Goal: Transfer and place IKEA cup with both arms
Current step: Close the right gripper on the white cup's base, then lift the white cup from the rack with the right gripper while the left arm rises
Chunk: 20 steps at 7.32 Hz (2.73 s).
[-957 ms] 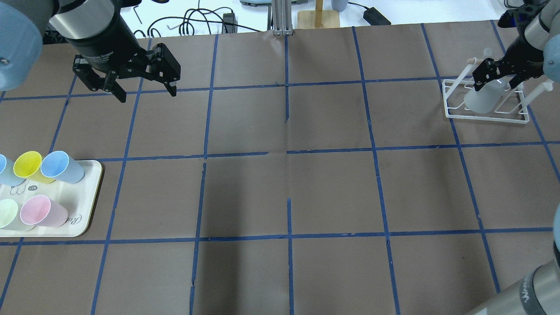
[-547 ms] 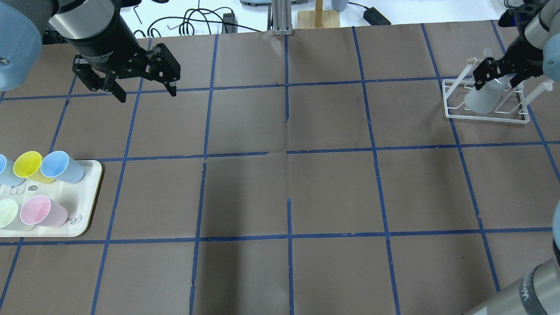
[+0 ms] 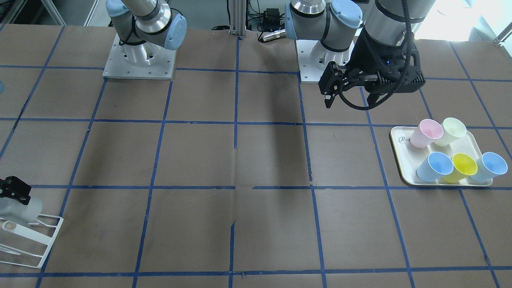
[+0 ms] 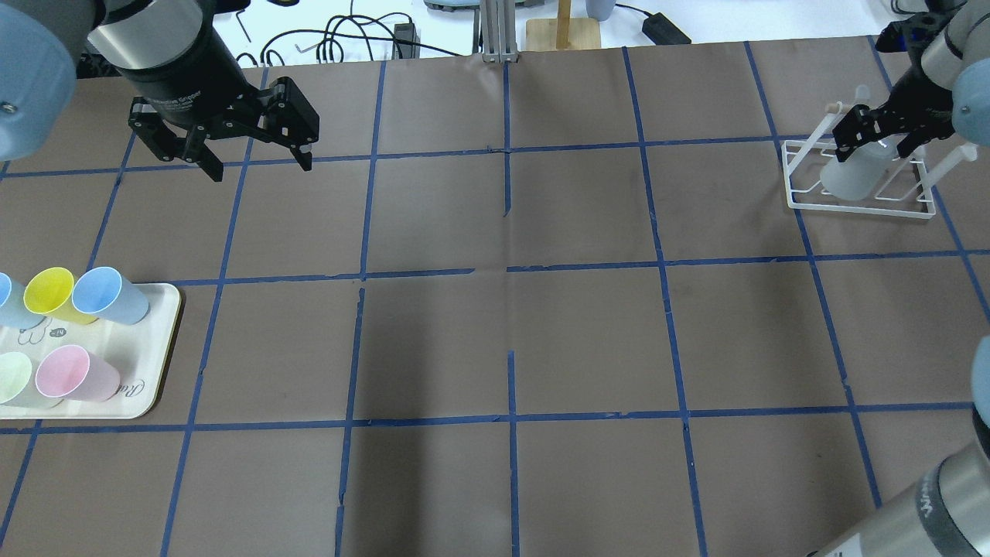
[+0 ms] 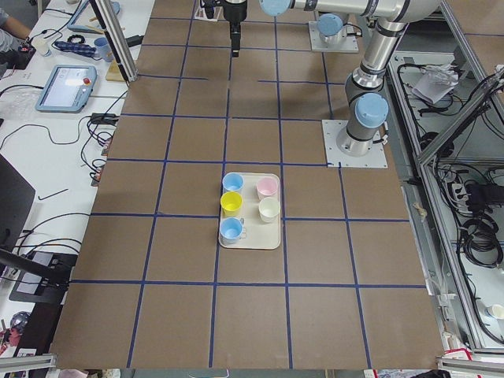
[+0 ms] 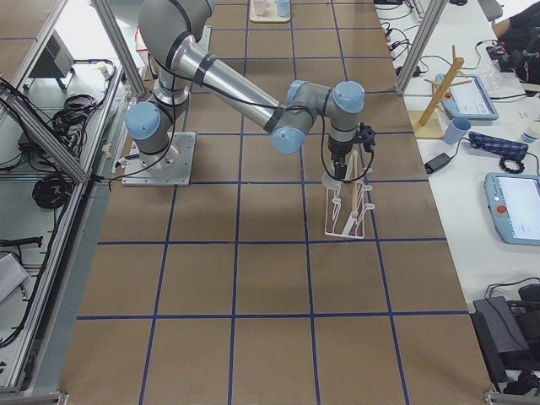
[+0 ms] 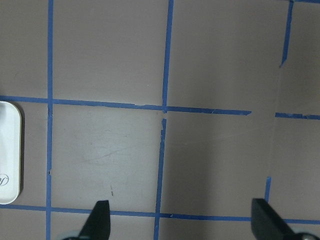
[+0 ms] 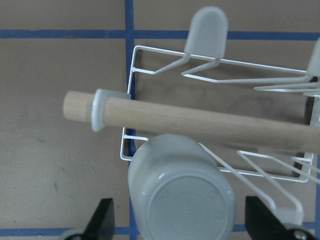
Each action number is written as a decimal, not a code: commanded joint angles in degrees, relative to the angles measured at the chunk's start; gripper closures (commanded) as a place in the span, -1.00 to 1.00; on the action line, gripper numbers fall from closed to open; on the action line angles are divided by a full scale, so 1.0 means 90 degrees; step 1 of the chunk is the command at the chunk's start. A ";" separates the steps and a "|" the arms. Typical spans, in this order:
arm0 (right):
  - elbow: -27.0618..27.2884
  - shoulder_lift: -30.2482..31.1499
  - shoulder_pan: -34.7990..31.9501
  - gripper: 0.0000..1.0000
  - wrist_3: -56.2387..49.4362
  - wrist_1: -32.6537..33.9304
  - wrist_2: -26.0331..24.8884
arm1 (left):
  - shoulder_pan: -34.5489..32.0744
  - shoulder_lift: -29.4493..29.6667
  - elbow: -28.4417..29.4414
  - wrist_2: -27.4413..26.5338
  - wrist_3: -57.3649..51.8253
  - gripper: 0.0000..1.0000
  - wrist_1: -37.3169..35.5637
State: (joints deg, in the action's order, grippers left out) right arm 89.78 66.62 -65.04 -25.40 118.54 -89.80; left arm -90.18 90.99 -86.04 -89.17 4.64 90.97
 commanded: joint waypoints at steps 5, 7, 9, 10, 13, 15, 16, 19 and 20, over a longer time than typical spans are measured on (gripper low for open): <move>-0.0005 -0.0088 0.0000 -0.72 -0.0010 0.0101 0.0007 | 0.0000 -0.0012 -0.0001 0.0005 -0.0007 -1.00 0.0000; -0.0112 -0.0097 -0.0010 -0.50 -0.0001 0.0111 0.0017 | 0.0010 -0.0032 -0.0001 0.0005 -0.0007 -1.00 0.0000; -0.0142 -0.0088 -0.0010 -0.19 0.0019 0.0081 0.0008 | 0.0000 -0.0032 -0.0001 -0.0014 -0.0007 -1.00 0.0000; -0.0142 -0.0088 -0.0010 -0.18 0.0019 0.0062 0.0007 | 0.0000 -0.0013 -0.0001 -0.0014 -0.0007 -1.00 0.0000; -0.0161 -0.0039 -0.0019 0.19 -0.0020 0.0013 -0.0012 | 0.0000 -0.0032 -0.0010 -0.0014 -0.0007 -1.00 0.0000; -0.0210 0.0097 -0.0020 0.26 -0.0030 -0.0026 -0.0032 | 0.0000 -0.0022 -0.0001 0.0005 -0.0007 -1.00 0.0000; -0.0345 0.0204 -0.0020 0.26 -0.0030 -0.0345 -0.0051 | 0.0010 -0.0022 -0.0001 0.0005 -0.0007 -1.00 0.0000; -0.0912 0.0595 -0.0020 0.32 -0.0039 -0.1517 -0.0012 | 0.0010 -0.0012 -0.0001 0.0025 -0.0007 -1.00 0.0000; -0.1010 0.0693 -0.0029 0.32 -0.0097 -0.1665 -0.0022 | 0.0010 -0.0022 -0.0001 0.0025 -0.0007 -1.00 0.0000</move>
State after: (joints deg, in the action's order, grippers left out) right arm 82.13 71.68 -65.24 -25.84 106.22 -89.98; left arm -90.09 90.82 -86.06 -88.97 4.57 90.97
